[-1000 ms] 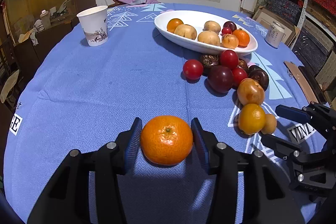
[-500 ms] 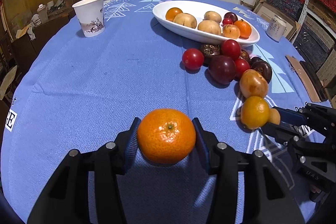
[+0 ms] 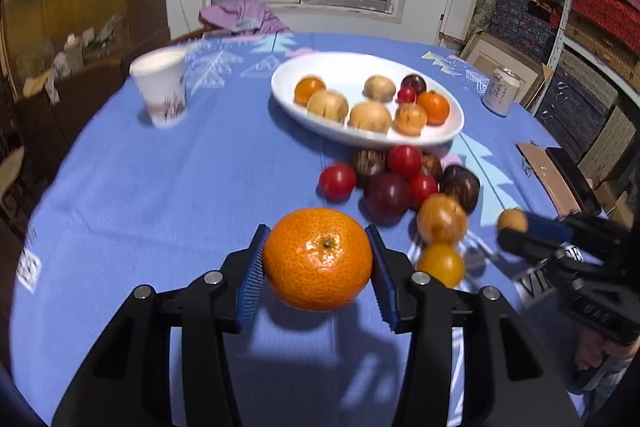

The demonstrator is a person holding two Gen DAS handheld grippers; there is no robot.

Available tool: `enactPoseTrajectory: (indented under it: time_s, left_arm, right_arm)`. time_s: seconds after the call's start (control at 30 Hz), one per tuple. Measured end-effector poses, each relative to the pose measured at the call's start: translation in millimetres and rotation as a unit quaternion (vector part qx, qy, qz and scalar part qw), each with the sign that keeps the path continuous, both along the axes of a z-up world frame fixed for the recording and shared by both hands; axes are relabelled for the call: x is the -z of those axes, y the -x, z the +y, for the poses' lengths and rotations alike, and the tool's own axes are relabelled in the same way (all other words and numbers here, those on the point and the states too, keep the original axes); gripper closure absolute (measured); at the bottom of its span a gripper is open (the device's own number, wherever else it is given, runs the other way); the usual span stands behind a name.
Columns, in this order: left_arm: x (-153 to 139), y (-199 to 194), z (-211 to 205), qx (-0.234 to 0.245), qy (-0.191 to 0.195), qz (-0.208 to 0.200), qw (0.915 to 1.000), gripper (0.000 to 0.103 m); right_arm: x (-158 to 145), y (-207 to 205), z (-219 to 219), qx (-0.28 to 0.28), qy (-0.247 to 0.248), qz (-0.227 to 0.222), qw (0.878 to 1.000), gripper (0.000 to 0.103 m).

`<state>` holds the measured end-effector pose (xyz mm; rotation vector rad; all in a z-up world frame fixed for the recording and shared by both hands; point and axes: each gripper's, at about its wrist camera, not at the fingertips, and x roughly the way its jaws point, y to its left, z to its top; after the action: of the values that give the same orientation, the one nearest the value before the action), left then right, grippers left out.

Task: Organize fruits
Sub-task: 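Carry both held fruits onto the white plate and open both grippers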

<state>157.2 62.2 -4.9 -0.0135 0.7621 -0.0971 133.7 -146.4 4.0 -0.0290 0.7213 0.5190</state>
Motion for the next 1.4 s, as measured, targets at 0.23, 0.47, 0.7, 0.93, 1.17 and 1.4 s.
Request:
enactPoseTrajectory:
  time_s: [0.23,0.47,0.7,0.93,1.17,1.4]
  left_arm:
    - [-67,-75,-21,-0.001,0.0,-0.049,0.9988,0.056]
    - [-42,-167,-36,-0.02,0.012,-0.008,0.9997,0.056]
    - [-8,-219,-36,-0.021,0.012,0.031,0.9992,0.056]
    - [6,-224,-41,-0.01,-0.007,0.024,0.9996,0.047]
    - [-14,-211,-26,-0.017,0.019,0.006,0.9997,0.039]
    - [-64,-154,-6,-0.03,0.034,-0.05,0.9977,0.026]
  right_arm:
    - [-82,-73,-15,0.071,-0.028,-0.06,0.995,0.074]
    - [-41,-162,8,0.087,-0.017,0.002,0.996,0.074]
    - [-1,-196,31,0.077,0.047,0.021,0.996,0.074]
    - [10,-198,39,0.077,0.077,0.006,0.994,0.072]
    - [-10,-190,21,0.097,0.042,-0.004,0.994,0.063]
    - [-52,-126,-8,0.099,-0.024,-0.045,0.994,0.044]
